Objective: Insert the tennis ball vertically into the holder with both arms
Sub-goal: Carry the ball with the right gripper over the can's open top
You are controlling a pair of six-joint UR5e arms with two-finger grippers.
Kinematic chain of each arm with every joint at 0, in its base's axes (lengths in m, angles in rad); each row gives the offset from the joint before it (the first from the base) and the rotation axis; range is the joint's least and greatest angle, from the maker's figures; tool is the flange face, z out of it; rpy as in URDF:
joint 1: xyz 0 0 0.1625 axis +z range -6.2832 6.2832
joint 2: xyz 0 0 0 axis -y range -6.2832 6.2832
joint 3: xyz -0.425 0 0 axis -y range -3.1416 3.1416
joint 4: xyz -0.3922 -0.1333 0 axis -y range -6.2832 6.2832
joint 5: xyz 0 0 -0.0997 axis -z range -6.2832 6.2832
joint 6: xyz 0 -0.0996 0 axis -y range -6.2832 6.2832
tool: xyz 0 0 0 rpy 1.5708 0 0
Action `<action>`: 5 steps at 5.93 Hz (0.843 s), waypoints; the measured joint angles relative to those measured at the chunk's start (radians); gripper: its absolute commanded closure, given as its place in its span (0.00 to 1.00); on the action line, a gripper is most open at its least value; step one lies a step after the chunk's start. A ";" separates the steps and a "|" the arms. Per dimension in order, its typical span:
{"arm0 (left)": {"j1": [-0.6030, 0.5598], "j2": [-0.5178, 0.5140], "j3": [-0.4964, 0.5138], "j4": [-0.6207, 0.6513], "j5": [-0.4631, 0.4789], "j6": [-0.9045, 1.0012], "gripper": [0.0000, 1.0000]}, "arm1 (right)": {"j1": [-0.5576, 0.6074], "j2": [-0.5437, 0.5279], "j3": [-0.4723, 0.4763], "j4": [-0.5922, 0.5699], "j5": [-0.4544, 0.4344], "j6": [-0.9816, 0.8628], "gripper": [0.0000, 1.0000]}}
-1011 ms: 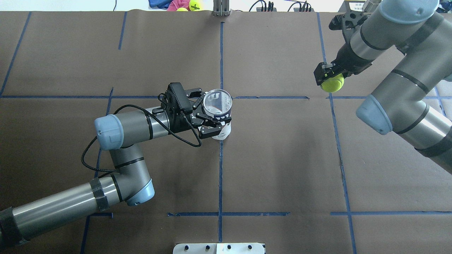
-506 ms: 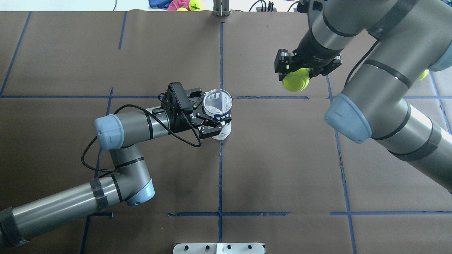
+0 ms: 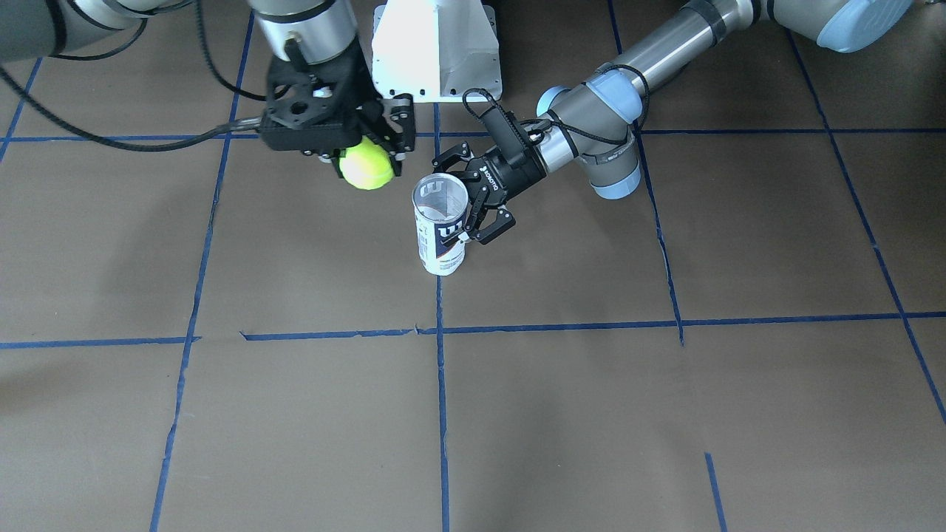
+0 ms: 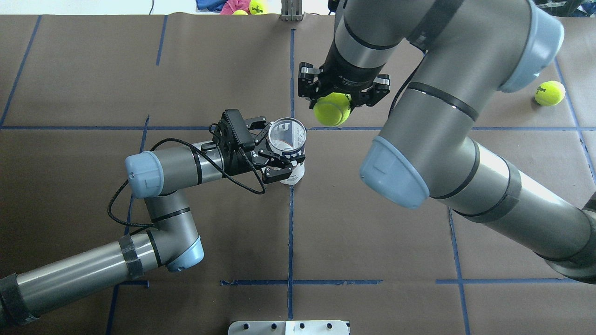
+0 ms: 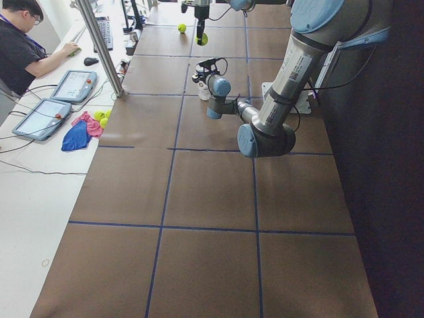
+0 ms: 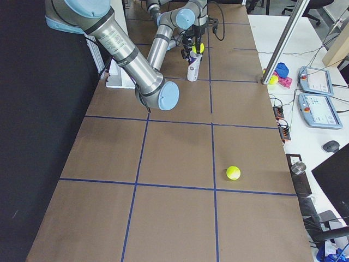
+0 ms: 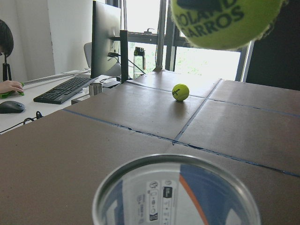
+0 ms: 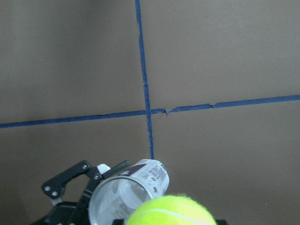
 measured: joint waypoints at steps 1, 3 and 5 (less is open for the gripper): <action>0.000 -0.001 0.000 0.000 0.000 0.000 0.10 | -0.028 0.078 -0.091 -0.002 -0.032 0.032 0.94; 0.000 -0.002 0.000 0.000 0.003 0.000 0.10 | -0.059 0.111 -0.150 -0.004 -0.064 0.047 0.81; 0.000 -0.003 0.000 0.001 0.004 0.000 0.10 | -0.074 0.099 -0.151 -0.004 -0.082 0.048 0.01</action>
